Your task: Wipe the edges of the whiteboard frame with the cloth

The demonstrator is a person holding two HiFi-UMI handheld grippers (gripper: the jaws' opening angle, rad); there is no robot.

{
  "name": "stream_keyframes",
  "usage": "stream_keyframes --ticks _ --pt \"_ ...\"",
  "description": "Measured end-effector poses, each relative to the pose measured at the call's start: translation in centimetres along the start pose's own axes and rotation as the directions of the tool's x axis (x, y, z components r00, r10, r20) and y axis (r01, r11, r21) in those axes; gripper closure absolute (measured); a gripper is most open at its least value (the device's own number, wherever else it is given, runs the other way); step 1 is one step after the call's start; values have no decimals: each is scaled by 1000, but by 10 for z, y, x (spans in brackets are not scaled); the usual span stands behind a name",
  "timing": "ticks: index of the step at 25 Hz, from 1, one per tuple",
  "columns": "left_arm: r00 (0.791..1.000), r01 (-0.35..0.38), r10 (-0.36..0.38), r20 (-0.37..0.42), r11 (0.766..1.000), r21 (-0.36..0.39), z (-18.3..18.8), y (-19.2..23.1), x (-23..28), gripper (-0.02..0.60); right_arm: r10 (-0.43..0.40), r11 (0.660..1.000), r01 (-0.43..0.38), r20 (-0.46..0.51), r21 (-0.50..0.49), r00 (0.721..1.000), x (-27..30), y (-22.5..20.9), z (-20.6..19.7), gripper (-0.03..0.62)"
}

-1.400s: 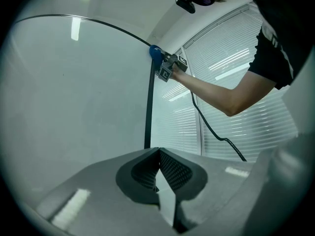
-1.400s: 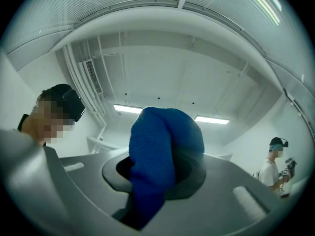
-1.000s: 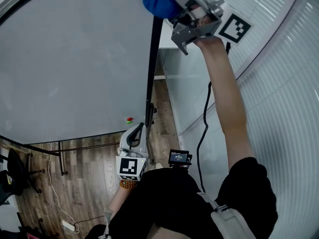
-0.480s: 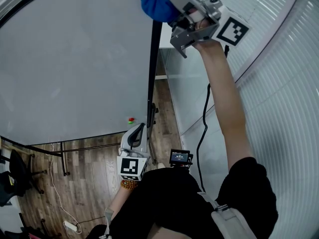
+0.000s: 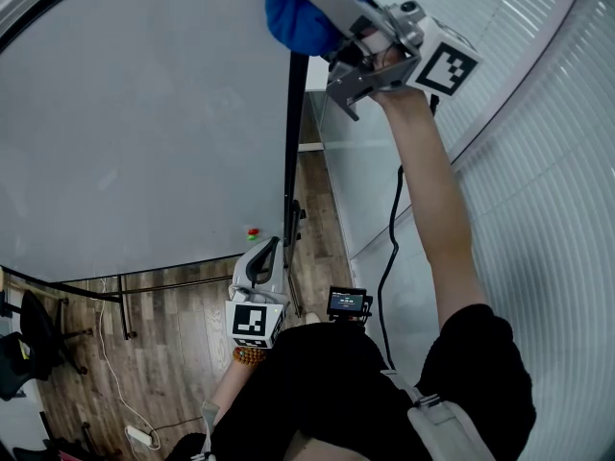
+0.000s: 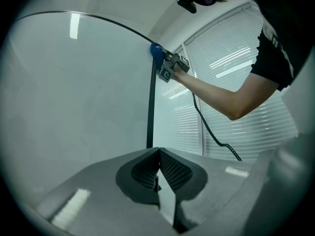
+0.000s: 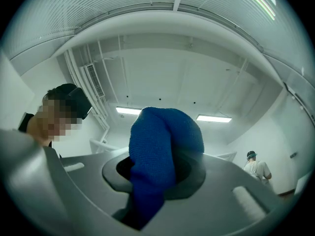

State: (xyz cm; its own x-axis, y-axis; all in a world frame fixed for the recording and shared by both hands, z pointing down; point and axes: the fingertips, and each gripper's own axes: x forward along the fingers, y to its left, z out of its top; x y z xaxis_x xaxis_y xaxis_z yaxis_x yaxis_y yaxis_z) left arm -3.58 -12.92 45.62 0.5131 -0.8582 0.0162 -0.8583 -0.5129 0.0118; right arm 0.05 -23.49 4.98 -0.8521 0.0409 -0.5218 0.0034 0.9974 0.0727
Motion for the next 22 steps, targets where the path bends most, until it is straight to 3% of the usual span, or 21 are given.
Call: stream_keyframes --ticks 22 --pt "1000 0 0 -22 1000 -9 16 -3 13 580 30 999 -29 -18 28 999 1 1 -8 476"
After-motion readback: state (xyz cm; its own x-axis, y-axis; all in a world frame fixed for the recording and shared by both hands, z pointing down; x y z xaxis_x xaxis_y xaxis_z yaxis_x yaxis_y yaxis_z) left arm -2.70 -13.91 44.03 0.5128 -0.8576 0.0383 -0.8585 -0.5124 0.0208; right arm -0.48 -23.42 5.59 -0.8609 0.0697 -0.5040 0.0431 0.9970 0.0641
